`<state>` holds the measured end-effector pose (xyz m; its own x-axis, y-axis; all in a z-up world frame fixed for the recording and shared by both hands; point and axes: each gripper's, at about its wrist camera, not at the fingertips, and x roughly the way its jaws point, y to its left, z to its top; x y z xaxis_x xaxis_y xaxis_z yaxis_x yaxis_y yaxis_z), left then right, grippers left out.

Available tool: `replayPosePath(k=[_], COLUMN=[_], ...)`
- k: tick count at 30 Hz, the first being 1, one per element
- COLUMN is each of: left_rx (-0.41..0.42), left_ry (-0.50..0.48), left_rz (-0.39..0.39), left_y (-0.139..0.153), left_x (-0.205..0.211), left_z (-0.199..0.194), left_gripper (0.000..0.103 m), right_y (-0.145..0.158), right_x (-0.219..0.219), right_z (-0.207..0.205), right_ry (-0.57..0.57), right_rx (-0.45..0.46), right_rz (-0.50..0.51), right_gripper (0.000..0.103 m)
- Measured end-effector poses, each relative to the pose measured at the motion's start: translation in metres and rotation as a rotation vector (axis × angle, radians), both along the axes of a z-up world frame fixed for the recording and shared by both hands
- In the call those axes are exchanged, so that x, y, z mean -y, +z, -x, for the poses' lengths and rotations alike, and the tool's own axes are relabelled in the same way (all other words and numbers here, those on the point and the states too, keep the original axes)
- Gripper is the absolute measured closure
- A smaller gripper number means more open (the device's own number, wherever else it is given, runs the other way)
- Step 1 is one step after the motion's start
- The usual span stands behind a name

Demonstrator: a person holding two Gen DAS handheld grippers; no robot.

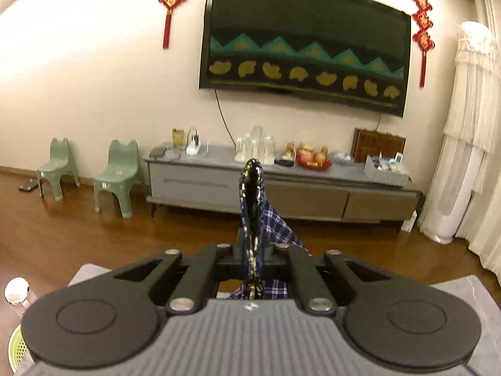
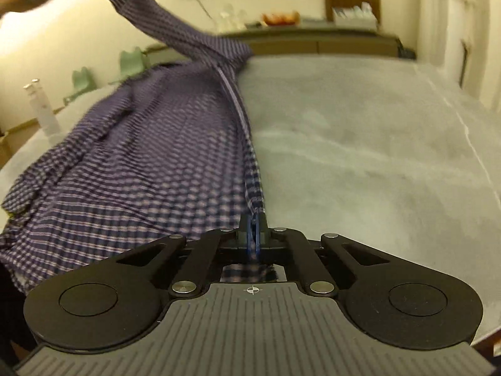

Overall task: Fold clothes
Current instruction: 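Lift the cuff with the left gripper while the right gripper holds the shirt edge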

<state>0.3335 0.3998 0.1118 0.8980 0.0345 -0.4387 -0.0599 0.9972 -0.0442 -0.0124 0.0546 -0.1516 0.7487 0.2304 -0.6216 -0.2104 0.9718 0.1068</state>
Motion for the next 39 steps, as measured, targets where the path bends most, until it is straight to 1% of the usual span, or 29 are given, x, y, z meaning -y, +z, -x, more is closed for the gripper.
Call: replayPosePath(k=[4, 7, 9, 10, 13, 16, 17, 18, 19, 20, 23, 25, 26, 27, 28, 31, 34, 37, 39], left_rx=[-0.016, 0.003, 0.048, 0.072, 0.102, 0.072, 0.062, 0.053, 0.043, 0.036, 0.03, 0.032, 0.036, 0.04, 0.049, 0.094, 0.106, 0.094, 0.093], left_ry=[0.014, 0.022, 0.028, 0.034, 0.032, 0.004, -0.01, -0.023, -0.036, -0.05, -0.072, -0.082, -0.086, -0.089, -0.091, -0.094, -0.09, -0.092, -0.088], left_rz=[-0.014, -0.023, -0.017, -0.009, 0.002, -0.044, -0.06, -0.072, -0.083, -0.093, -0.122, -0.13, -0.132, -0.133, -0.133, -0.109, -0.105, -0.119, -0.128], left_y=[-0.015, -0.021, -0.019, -0.016, -0.007, -0.005, -0.006, -0.007, -0.009, -0.011, -0.017, -0.019, -0.018, -0.017, -0.015, 0.002, 0.014, 0.012, 0.007], left_x=[-0.003, -0.002, -0.003, -0.004, -0.008, -0.003, 0.0, 0.004, 0.008, 0.012, 0.025, 0.033, 0.036, 0.038, 0.04, 0.039, 0.037, 0.037, 0.036], left_z=[-0.007, -0.004, 0.001, 0.004, 0.007, 0.004, 0.002, 0.001, -0.001, -0.002, -0.004, -0.005, -0.006, -0.006, -0.005, -0.003, -0.003, -0.002, -0.001], left_gripper=[0.097, 0.097, 0.097, 0.097, 0.097, 0.097, 0.097, 0.097, 0.097, 0.097, 0.097, 0.097, 0.097, 0.097, 0.097, 0.097, 0.097, 0.097, 0.097], right_y=[-0.001, 0.001, 0.005, 0.005, 0.004, 0.003, 0.002, 0.002, 0.001, 0.0, -0.011, -0.018, -0.02, -0.02, -0.017, 0.0, 0.011, 0.001, -0.012], right_x=[-0.011, -0.026, -0.038, -0.039, -0.044, -0.049, -0.05, -0.052, -0.054, -0.049, -0.03, -0.023, -0.02, -0.019, -0.023, -0.048, -0.091, -0.124, -0.138], right_z=[0.01, 0.017, 0.022, 0.022, 0.022, 0.023, 0.023, 0.023, 0.024, 0.023, 0.016, 0.014, 0.014, 0.015, 0.016, 0.025, 0.035, 0.034, 0.032], right_ry=[0.025, 0.041, 0.06, 0.056, 0.042, 0.029, 0.024, 0.02, 0.015, -0.006, -0.066, -0.08, -0.076, -0.06, -0.044, 0.022, 0.132, 0.215, 0.255], right_rx=[0.031, 0.084, 0.126, 0.131, 0.143, 0.156, 0.16, 0.164, 0.169, 0.162, 0.079, 0.026, 0.011, 0.005, 0.011, 0.089, 0.156, 0.144, 0.108], right_rz=[0.034, 0.117, 0.188, 0.199, 0.23, 0.262, 0.272, 0.282, 0.293, 0.291, 0.221, 0.187, 0.17, 0.153, 0.157, 0.238, 0.381, 0.475, 0.506], right_gripper=[0.101, 0.101, 0.101, 0.101, 0.102, 0.1, 0.086, 0.058, 0.049, 0.044, 0.044, 0.048, 0.064, 0.088, 0.101, 0.1, 0.1, 0.1, 0.1])
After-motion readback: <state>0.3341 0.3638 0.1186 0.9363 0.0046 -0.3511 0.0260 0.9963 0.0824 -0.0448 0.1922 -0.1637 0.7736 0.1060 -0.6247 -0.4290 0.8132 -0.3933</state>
